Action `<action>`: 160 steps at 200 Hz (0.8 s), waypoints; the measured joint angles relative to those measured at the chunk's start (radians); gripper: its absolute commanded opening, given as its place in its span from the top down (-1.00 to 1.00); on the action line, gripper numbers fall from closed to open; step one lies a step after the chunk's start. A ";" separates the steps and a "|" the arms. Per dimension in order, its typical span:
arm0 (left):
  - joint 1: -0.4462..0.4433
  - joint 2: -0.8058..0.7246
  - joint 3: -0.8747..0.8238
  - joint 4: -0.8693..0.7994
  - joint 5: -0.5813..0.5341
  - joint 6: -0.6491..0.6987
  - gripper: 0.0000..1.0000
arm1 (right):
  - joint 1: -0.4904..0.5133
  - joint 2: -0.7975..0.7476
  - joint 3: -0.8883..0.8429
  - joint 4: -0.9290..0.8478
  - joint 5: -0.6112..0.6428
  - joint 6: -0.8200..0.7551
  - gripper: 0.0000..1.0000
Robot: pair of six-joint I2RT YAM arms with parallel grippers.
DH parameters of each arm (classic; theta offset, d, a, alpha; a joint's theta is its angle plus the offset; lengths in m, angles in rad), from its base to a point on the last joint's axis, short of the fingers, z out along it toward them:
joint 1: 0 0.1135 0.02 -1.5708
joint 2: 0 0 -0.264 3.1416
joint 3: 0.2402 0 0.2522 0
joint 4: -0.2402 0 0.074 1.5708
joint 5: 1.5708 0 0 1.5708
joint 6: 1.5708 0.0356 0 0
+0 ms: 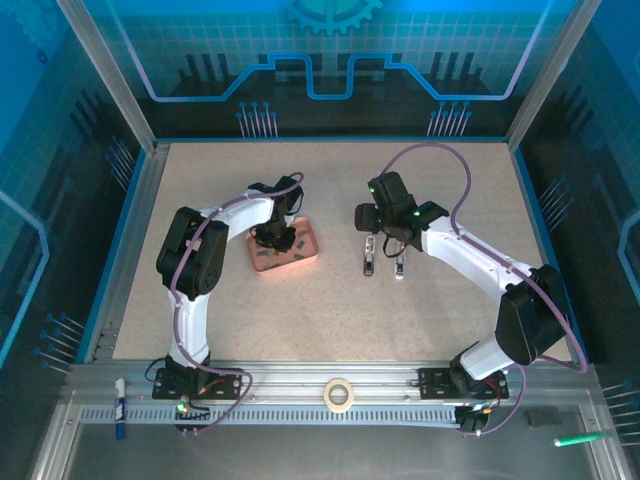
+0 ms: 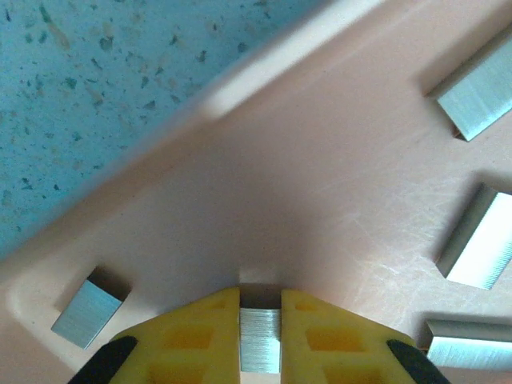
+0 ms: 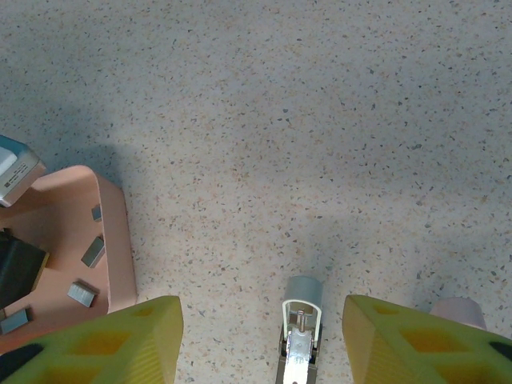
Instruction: Load the staples into the stapler
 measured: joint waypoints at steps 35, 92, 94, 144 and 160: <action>-0.011 -0.006 0.000 -0.001 -0.017 -0.003 0.76 | 0.000 -0.010 0.000 0.003 0.000 0.000 -0.13; -0.092 -0.068 0.035 -0.052 -0.029 -0.039 0.75 | 0.005 -0.173 -0.078 0.019 0.000 0.005 -0.13; -0.098 -0.073 0.038 -0.055 -0.031 -0.042 0.75 | 0.005 -0.179 -0.082 0.021 0.000 0.005 -0.13; -0.256 -0.218 0.055 -0.122 -0.042 -0.153 0.74 | 0.012 -0.389 -0.212 0.031 -0.008 0.025 -0.13; -0.310 -0.231 0.053 -0.142 -0.042 -0.212 0.74 | 0.012 -0.438 -0.246 0.031 -0.008 0.040 -0.12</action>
